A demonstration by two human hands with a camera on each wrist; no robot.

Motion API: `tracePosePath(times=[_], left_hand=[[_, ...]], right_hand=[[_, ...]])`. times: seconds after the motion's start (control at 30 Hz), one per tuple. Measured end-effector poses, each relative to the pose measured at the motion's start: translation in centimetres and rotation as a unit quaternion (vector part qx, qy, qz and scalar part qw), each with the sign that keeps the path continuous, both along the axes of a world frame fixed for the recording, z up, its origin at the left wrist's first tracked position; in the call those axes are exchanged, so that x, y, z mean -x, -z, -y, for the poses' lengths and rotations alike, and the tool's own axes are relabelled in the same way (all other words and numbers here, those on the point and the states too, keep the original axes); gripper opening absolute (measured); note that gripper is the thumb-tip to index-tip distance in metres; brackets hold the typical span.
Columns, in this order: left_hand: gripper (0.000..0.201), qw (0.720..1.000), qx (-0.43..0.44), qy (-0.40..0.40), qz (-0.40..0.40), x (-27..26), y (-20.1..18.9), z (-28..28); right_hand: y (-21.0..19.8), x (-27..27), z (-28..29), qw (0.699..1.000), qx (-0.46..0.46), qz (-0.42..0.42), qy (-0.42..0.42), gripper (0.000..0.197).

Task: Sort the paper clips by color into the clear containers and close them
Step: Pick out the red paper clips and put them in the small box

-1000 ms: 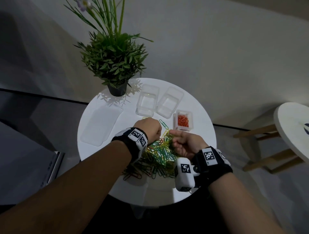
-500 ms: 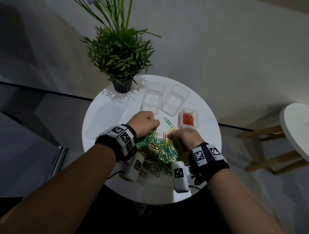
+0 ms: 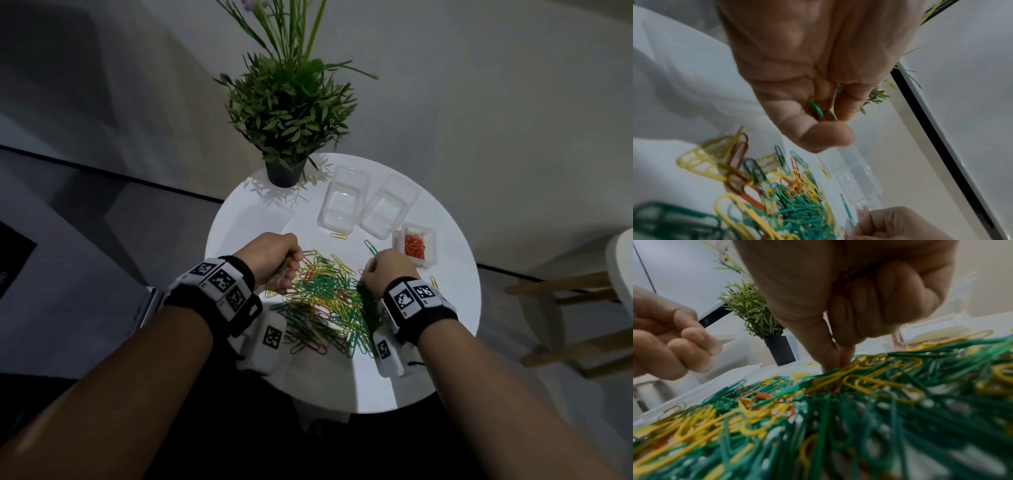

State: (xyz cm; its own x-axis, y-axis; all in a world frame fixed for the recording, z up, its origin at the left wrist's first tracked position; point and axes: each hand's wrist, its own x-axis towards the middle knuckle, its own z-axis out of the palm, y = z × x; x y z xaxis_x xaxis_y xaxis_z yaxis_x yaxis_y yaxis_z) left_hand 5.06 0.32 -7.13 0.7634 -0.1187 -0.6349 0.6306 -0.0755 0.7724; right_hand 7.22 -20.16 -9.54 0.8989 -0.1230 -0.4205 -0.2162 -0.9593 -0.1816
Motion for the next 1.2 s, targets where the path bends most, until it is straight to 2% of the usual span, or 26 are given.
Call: tracePosePath(times=[0.1,0.2,0.27,0.37,0.5,0.63,0.83,0.93,1.0,1.1,1.2], left_hand=[[0.023,0.998,-0.048,0.016,0.021,0.0,0.1,-0.3],[0.018,0.999,0.023,-0.028,0.003,0.3,0.1,-0.5],[0.025,0.996,0.077,-0.044,-0.011,0.4,-0.1,-0.6],[0.036,0.993,0.113,-0.038,-0.014,0.7,0.1,-0.6],[0.036,0.996,0.083,0.001,0.019,1.1,0.7,-0.5],[0.04,0.996,0.055,0.014,0.07,0.7,1.3,0.0],[0.034,0.995,0.048,0.042,0.082,0.3,1.0,2.3],[0.036,0.991,0.097,0.033,0.085,0.2,0.9,2.7],[0.033,0.989,0.113,0.023,0.092,0.3,1.0,2.7],[0.027,0.99,0.105,0.013,0.088,0.4,1.1,3.2],[0.025,0.992,0.071,0.023,0.103,0.4,1.3,4.1]], right_hand=[[0.0,-0.1,0.0,1.0,-0.008,-0.015,-0.012,0.012],[0.0,0.2,-0.1,1.0,0.015,0.011,-0.025,0.012],[-0.1,0.4,-0.3,0.998,0.037,0.039,-0.037,0.016],[-0.1,0.4,-0.5,0.996,0.05,0.045,-0.055,0.011],[-0.1,0.4,-0.5,0.995,0.046,0.066,-0.055,0.016],[0.2,0.0,-0.4,0.996,0.025,0.058,-0.061,0.009],[0.0,-0.1,-0.7,0.996,0.025,0.048,-0.077,0.008],[-0.3,0.2,-0.1,0.996,-0.008,0.033,-0.077,0.01],[-0.6,0.7,0.4,0.997,-0.05,0.045,-0.042,0.012],[-1.3,1.2,1.0,0.986,-0.162,0.037,0.031,0.017],[-2.0,1.6,1.6,0.968,-0.243,0.004,0.063,0.03]])
